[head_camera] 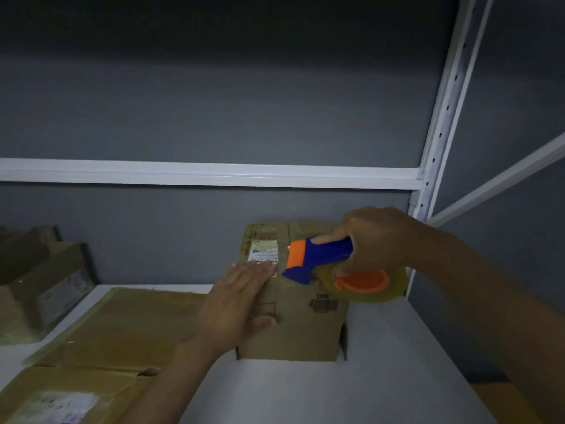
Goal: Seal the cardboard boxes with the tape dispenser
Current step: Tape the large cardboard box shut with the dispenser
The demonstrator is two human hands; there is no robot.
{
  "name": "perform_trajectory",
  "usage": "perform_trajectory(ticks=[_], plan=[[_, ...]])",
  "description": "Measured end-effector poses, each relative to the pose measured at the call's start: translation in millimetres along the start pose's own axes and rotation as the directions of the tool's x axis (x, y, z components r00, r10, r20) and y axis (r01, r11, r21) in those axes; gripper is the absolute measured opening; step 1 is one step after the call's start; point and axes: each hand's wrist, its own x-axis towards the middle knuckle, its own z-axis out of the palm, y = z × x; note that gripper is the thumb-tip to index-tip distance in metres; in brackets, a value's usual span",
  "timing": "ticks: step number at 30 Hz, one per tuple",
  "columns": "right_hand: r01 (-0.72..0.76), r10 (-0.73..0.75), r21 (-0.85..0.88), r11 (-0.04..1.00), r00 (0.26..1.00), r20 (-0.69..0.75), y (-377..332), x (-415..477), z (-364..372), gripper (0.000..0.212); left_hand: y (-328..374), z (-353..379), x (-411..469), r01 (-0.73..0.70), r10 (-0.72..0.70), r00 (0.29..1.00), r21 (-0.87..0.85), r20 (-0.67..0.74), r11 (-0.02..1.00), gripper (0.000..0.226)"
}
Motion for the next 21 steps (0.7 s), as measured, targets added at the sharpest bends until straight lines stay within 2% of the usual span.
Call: perform_trajectory(ticks=[4, 9, 14, 18, 21], plan=[[-0.005, 0.005, -0.018, 1.0, 1.0, -0.005, 22, -16, 5, 0.066, 18, 9, 14, -0.054, 0.055, 0.997, 0.014, -0.046, 0.998, 0.095], [0.024, -0.024, 0.003, 1.0, 1.0, -0.014, 28, -15, 6, 0.066, 17, 14, 18, -0.043, 0.047, 0.997, 0.059, -0.057, 0.997, 0.093], [0.01, -0.011, 0.008, 1.0, 1.0, 0.018, 64, -31, 7, 0.065, 16, 16, 23, -0.028, 0.035, 0.996, 0.072, -0.085, 0.997, 0.086], [-0.067, 0.062, 0.086, 0.994, 0.997, 0.055, 89, -44, 21, 0.063, 14, 18, 29, -0.021, 0.029, 0.997, 0.107, -0.066, 0.994, 0.086], [-0.069, 0.065, 0.12, 0.99, 0.997, 0.034, 86, -41, 45, 0.068, 6, 14, 29, -0.025, 0.033, 0.997, 0.121, -0.066, 0.992, 0.086]])
